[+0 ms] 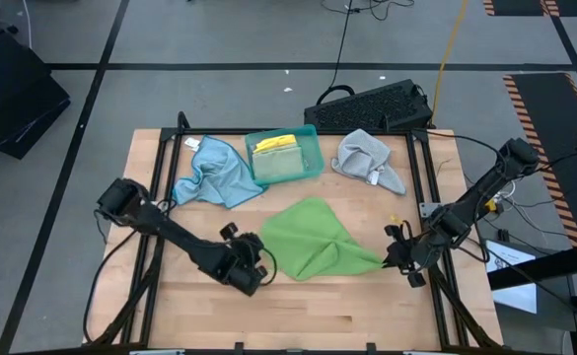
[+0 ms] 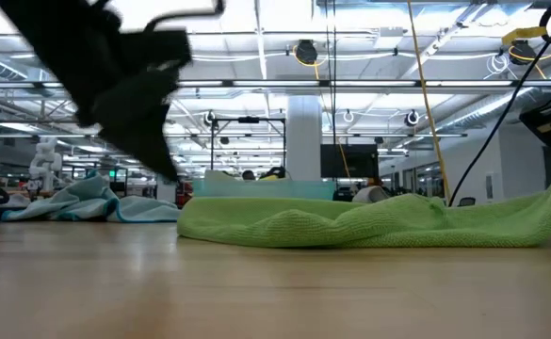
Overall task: Fold microfiber towels
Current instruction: Fold the green microfiber cloth
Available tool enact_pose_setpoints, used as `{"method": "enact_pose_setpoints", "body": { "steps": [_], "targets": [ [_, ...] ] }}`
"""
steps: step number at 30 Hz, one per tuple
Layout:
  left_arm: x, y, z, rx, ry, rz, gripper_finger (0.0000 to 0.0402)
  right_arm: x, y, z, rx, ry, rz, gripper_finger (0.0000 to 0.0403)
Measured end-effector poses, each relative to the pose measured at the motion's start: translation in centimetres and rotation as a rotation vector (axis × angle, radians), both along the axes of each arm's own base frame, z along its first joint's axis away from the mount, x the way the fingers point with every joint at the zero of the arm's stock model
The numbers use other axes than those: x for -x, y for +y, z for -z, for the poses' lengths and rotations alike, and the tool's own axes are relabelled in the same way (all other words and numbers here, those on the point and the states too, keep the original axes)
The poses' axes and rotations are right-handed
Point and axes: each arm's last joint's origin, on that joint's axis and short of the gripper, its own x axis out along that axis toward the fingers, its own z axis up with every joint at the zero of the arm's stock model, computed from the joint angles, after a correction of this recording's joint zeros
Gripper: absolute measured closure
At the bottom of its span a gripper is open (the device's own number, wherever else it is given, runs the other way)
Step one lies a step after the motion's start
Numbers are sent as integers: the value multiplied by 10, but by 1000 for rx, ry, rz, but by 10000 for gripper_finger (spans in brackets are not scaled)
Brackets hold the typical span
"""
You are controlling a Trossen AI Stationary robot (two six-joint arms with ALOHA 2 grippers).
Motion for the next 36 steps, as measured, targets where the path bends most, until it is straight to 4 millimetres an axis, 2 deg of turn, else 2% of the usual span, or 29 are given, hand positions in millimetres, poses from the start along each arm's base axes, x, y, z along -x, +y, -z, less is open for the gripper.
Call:
{"method": "enact_pose_setpoints", "body": {
  "steps": [5,9,13,17,21,25,30,36],
  "targets": [
    [3,-2,41,9,68,59,242,0,0,0,1,0,-2,399],
    [-9,2,49,-33,56,95,206,0,0,0,1,-1,-3,399],
    [-17,15,46,-83,32,58,180,0,0,0,1,0,-3,399],
    [-17,40,45,-224,50,-43,175,0,0,0,-5,4,3,399],
    [-15,53,30,-285,-29,-166,190,1,1,0,-30,26,-6,399],
    [-17,51,7,-303,-149,-166,213,1,0,1,-27,31,-7,399],
    [-15,45,-11,-162,-187,-129,223,1,0,1,-31,32,-5,399],
    [-25,58,-4,105,-243,-269,192,1,0,0,-35,31,8,399]
  ]
}}
